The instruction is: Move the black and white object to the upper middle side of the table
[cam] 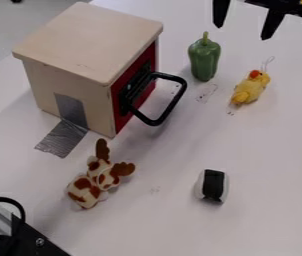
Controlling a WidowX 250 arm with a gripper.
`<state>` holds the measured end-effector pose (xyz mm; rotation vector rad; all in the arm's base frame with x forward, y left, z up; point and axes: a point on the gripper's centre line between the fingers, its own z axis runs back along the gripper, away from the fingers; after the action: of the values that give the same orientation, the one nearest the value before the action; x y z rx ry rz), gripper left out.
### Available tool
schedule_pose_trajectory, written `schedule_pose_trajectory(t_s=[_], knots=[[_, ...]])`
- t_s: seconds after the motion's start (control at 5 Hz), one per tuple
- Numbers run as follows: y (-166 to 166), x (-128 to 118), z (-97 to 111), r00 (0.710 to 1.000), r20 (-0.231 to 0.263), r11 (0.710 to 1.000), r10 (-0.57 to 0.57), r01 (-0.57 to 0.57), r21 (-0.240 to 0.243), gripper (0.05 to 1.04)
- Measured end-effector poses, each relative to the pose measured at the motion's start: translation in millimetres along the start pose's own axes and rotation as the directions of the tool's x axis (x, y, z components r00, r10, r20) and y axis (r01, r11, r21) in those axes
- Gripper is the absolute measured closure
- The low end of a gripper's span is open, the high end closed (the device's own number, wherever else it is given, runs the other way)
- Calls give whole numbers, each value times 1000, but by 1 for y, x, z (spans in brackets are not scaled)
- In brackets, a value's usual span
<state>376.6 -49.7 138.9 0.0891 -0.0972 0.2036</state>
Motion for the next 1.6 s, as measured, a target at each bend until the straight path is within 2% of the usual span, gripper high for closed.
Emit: schedule_pose_trajectory(t_s=[0.2, 0.4, 0.6, 0.8, 1.0, 1.2, 1.4, 1.6], knots=[[-1, -5, -15, 999, -40, 1000, 0, 1, 8, 85], [6, -54, -22, 996, -80, 998, 30, -34, -48, 85], [11, -102, -10, 997, -56, 994, 45, -50, -95, 85], [-3, -158, -6, 999, -35, 992, 9, -14, -123, 85], [-22, -186, -36, 998, -61, 993, 30, -37, -114, 85], [-31, -183, -68, 997, -70, 997, 36, -41, -65, 85], [-29, -174, -88, 996, -83, 1000, 21, -22, -7, 85], [-22, -163, -96, 996, -78, 999, 33, -32, 23, 85]])
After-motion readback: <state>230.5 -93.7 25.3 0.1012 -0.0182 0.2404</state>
